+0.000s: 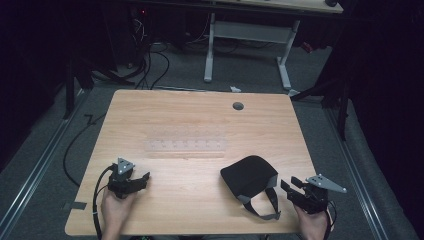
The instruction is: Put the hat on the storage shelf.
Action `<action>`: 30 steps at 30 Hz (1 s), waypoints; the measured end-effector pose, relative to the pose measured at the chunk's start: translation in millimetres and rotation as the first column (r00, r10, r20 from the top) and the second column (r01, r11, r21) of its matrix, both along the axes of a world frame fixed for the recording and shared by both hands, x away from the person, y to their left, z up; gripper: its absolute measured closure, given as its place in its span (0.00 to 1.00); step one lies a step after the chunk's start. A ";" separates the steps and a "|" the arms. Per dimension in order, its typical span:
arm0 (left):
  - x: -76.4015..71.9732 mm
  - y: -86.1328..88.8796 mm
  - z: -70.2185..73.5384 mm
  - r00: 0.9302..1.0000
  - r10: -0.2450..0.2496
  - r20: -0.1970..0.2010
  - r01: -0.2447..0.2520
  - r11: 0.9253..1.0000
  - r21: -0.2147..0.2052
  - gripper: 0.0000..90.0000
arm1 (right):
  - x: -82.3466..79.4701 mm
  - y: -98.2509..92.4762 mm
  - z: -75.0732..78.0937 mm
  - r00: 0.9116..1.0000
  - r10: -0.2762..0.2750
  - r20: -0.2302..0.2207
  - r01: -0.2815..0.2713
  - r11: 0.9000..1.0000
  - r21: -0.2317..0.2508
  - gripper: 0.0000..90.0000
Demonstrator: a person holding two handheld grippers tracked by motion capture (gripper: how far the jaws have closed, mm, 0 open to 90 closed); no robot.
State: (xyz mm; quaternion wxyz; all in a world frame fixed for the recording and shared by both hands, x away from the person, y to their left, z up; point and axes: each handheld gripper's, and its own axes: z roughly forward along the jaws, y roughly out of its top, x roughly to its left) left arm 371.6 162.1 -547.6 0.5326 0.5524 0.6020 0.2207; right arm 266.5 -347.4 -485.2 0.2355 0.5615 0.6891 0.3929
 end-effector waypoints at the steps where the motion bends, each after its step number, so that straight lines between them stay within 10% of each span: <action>1: 0.0 0.0 0.0 1.000 0.000 0.000 0.000 1.000 0.000 0.34 | -0.5 1.0 1.1 1.000 0.008 0.007 -0.008 1.000 -0.003 0.57; 30: 0.0 0.0 -0.1 1.000 0.001 0.001 -0.001 1.000 0.001 0.34 | 35.0 21.6 -13.2 0.997 0.077 -0.029 -0.076 0.995 0.058 0.48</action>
